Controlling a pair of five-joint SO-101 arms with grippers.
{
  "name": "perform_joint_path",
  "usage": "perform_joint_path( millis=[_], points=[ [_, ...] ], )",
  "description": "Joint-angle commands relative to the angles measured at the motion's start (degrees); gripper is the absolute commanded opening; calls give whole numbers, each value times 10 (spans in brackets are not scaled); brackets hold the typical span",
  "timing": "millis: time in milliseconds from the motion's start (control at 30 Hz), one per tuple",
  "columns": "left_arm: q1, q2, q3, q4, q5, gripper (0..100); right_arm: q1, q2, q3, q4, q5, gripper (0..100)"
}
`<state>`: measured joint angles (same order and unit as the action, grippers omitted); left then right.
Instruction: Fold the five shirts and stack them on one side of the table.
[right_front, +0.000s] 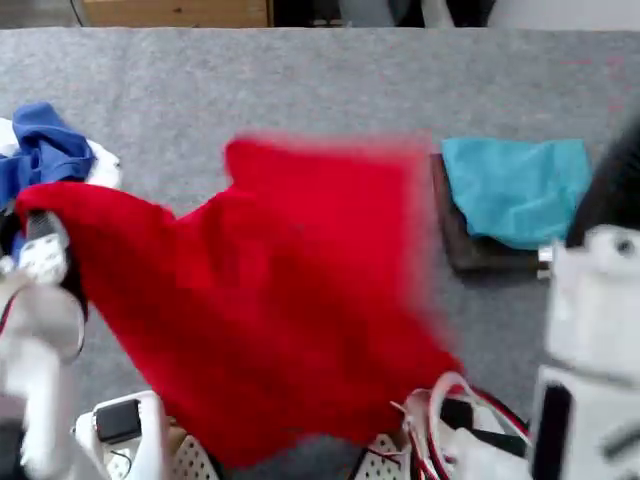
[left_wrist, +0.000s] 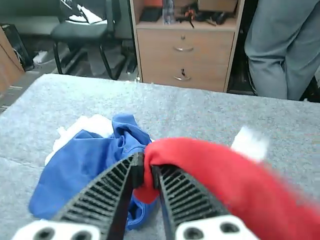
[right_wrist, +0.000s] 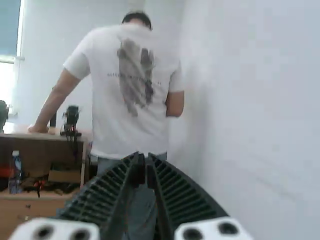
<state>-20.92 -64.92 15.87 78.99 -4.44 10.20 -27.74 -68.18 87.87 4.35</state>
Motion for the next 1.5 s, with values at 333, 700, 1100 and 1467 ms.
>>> perform_joint_path(
  millis=[333, 700, 1100, 1467],
  points=[
    [43, 5, 306, -258, 44, 29, -188, 26, 576, -116, 135, 14],
    [-51, 4, 425, -299, 30, 29, -362, 27, 941, -165, 290, 184],
    [-59, 4, 445, -229, -6, 29, -439, 133, 1136, -408, 260, 185],
    [-60, 4, 444, -229, -8, 29, -372, 349, 965, -377, 257, 11]
  ],
)
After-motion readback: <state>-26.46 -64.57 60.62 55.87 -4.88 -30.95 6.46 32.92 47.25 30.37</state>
